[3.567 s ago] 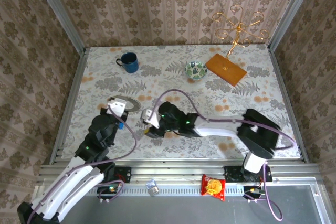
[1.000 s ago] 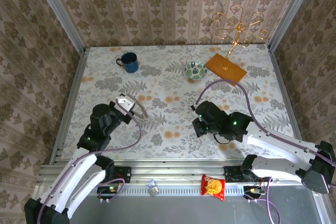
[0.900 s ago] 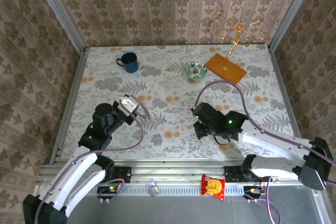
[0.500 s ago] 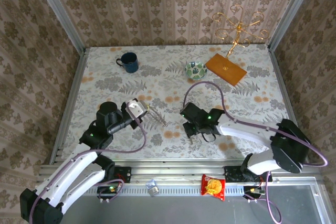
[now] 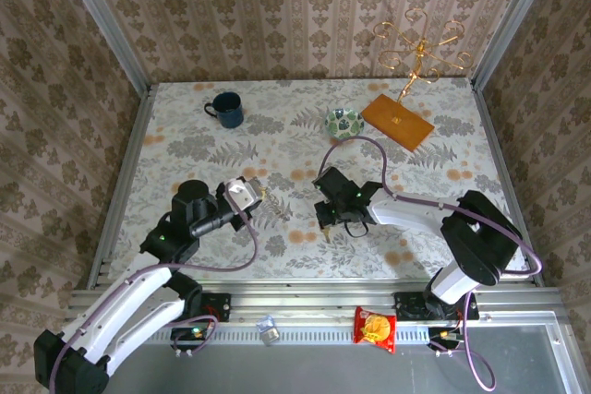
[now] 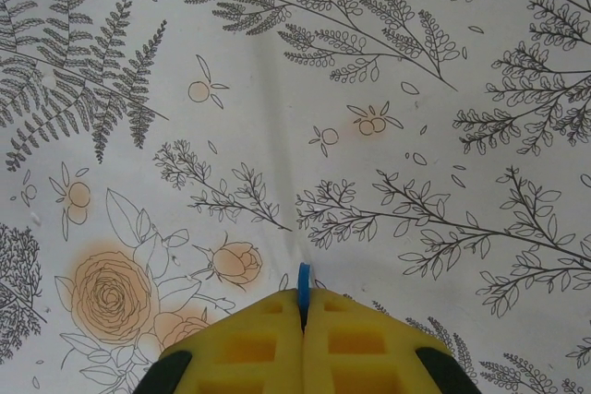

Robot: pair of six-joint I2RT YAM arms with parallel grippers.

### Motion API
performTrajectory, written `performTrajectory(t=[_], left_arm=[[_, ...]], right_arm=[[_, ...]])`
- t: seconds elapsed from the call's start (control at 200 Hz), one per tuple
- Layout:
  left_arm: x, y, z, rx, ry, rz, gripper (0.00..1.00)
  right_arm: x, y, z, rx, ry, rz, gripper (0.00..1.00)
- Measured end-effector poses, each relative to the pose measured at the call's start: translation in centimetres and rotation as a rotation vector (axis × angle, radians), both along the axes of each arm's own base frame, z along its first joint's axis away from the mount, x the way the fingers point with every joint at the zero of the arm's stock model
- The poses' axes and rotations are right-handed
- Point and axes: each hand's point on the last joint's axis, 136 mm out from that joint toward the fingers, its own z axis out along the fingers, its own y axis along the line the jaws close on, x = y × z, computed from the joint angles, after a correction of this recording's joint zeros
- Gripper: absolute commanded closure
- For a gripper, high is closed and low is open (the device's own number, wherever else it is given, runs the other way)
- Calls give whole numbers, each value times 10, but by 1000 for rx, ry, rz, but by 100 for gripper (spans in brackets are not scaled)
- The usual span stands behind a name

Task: Put the keys on the keyring

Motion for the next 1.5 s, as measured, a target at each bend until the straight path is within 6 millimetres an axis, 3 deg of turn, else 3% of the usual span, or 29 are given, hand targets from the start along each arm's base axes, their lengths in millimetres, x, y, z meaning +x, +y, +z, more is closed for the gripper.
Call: performTrajectory(t=[0.175, 0.41, 0.615, 0.715, 0.935, 1.23, 1.5], left_arm=[[-1, 0, -5, 6, 10, 0, 100], [-3, -2, -5, 5, 12, -14, 100], [-4, -3, -6, 6, 13, -20, 100], [-5, -4, -7, 7, 14, -26, 100], [-8, -5, -16, 14, 31, -31, 100], [-11, -5, -15, 5, 24, -35, 100], [-12, -5, -18, 9, 30, -36, 100]], right_arm=[[1, -7, 5, 13, -9, -21, 81], [7, -40, 7, -33, -5, -121, 67], [2, -57, 15, -60, 1, -164, 62], [-7, -51, 20, -47, 6, -146, 60], [-43, -15, 12, -37, 75, -48, 60], [-34, 0, -7, -76, 124, -75, 67], [-25, -1, -17, -130, 122, -105, 75]])
